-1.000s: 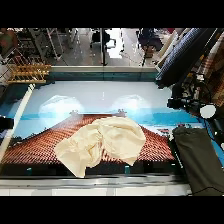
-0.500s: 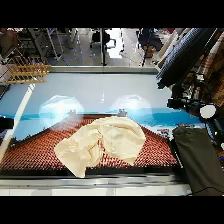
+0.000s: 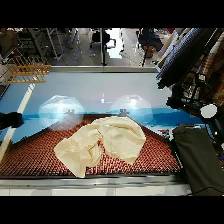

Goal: Fold the clothes and pants, and hang the long-sleeved shirts on hangers.

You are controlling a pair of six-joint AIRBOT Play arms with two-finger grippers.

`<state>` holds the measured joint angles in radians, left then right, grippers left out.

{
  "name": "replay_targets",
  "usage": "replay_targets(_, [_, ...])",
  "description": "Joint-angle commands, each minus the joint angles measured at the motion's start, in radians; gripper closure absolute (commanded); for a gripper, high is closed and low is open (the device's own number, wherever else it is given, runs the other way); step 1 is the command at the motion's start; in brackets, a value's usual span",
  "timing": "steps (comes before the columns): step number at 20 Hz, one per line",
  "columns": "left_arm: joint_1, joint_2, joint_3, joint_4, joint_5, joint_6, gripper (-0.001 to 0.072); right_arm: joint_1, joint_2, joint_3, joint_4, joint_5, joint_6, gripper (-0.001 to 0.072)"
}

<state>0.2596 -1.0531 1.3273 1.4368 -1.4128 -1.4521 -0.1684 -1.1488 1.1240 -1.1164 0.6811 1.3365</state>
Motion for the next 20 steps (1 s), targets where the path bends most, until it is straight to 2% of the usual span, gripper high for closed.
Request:
replay_targets(1, [-0.013, -0.044, -0.011, -0.222, -0.055, 0.074, 0.0033, 0.001, 0.019, 0.001, 0.121, 0.035, 0.068, 0.0697])
replay_targets(2, [-0.033, -0.056, -0.038, -0.268, -0.099, 0.102, 0.0087, 0.001, 0.023, 0.001, 0.122, 0.035, 0.068, 0.0697])
replay_targets(3, [-0.062, -0.053, -0.090, -0.291, -0.109, 0.118, 0.0233, 0.001, 0.030, 0.001, 0.122, 0.063, 0.068, 0.0697])
replay_targets(5, [-0.155, -0.010, -0.260, -0.286, -0.041, 0.126, 0.0249, 0.001, 0.042, 0.001, 0.117, 0.139, 0.061, 0.0692])
replay_targets(6, [-0.216, 0.029, -0.364, -0.286, 0.043, 0.131, 0.0249, 0.001, 0.040, 0.001, 0.118, 0.179, 0.045, 0.0550])
replay_targets(7, [-0.292, 0.078, -0.481, -0.285, 0.166, 0.146, 0.0248, 0.002, 0.035, 0.001, 0.119, 0.250, -0.019, 0.0291])
replay_targets(8, [-0.371, 0.124, -0.583, -0.285, 0.288, 0.164, 0.0225, 0.013, 0.027, -0.001, 0.119, 0.355, -0.105, 0.0253])
replay_targets(9, [-0.458, 0.168, -0.680, -0.285, 0.404, 0.163, 0.0139, 0.035, 0.019, -0.013, 0.119, 0.464, -0.188, 0.0252])
replay_targets(10, [-0.541, 0.198, -0.758, -0.285, 0.492, 0.158, 0.0035, 0.074, 0.014, -0.045, 0.119, 0.543, -0.226, 0.0251])
replay_targets(11, [-0.608, 0.211, -0.814, -0.286, 0.553, 0.148, 0.0005, 0.126, 0.013, -0.092, 0.118, 0.573, -0.240, 0.0213])
replay_targets(12, [-0.666, 0.208, -0.851, -0.281, 0.593, 0.124, 0.0004, 0.183, 0.013, -0.141, 0.110, 0.573, -0.276, 0.0174])
replay_targets(13, [-0.715, 0.194, -0.872, -0.267, 0.627, 0.076, 0.0004, 0.257, 0.013, -0.194, 0.092, 0.548, -0.343, 0.0173])
replay_targets(15, [-0.773, 0.138, -0.873, -0.208, 0.663, -0.041, 0.0004, 0.426, 0.011, -0.276, 0.013, 0.454, -0.476, 0.0042])
replay_targets(16, [-0.780, 0.104, -0.873, -0.188, 0.670, -0.086, 0.0005, 0.508, 0.006, -0.299, -0.047, 0.404, -0.488, 0.0025])
replay_targets(18, [-0.775, 0.037, -0.872, -0.175, 0.672, -0.145, 0.0026, 0.642, -0.026, -0.312, -0.162, 0.337, -0.446, 0.0029])
replay_targets(19, [-0.771, 0.013, -0.872, -0.176, 0.690, -0.174, 0.0165, 0.686, -0.053, -0.312, -0.185, 0.319, -0.438, 0.0029])
replay_targets(20, [-0.769, -0.004, -0.871, -0.177, 0.722, -0.188, 0.0388, 0.715, -0.082, -0.312, -0.204, 0.312, -0.438, 0.0030])
